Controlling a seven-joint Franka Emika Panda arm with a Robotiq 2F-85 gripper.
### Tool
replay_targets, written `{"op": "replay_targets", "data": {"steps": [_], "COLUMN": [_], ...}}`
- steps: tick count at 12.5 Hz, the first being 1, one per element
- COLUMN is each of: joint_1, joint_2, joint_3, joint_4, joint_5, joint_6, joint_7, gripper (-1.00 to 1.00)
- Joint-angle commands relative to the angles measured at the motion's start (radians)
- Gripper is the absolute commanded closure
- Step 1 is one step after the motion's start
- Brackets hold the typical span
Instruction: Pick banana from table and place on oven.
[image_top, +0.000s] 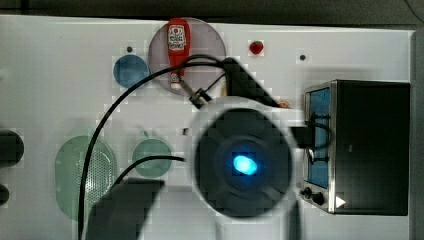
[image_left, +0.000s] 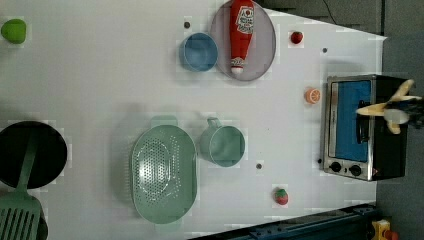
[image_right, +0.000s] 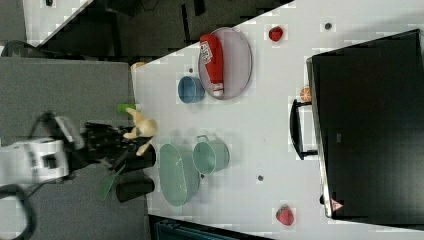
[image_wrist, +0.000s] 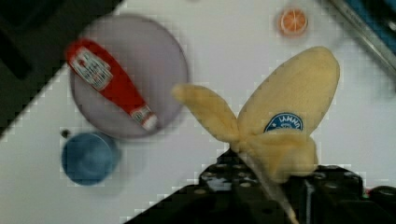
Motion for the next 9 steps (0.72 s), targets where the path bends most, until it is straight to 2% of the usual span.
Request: {"op": "replay_targets", "data": {"steps": [1, 6, 9], "joint_1": [-0.05, -0.068, -0.068], "joint_2": [0.075, 0.23, 0.355], "joint_3": [-0.153, -0.406, -0.506], "joint_4": [0.023, 0.094, 0.148], "joint_5": [0.003, -0.04, -0.04], "joint_6": [-0.081, -0.004, 0.112], "joint_7": [-0.048, -0.369, -0.548], "gripper": [0.53, 0.53, 0.53]}}
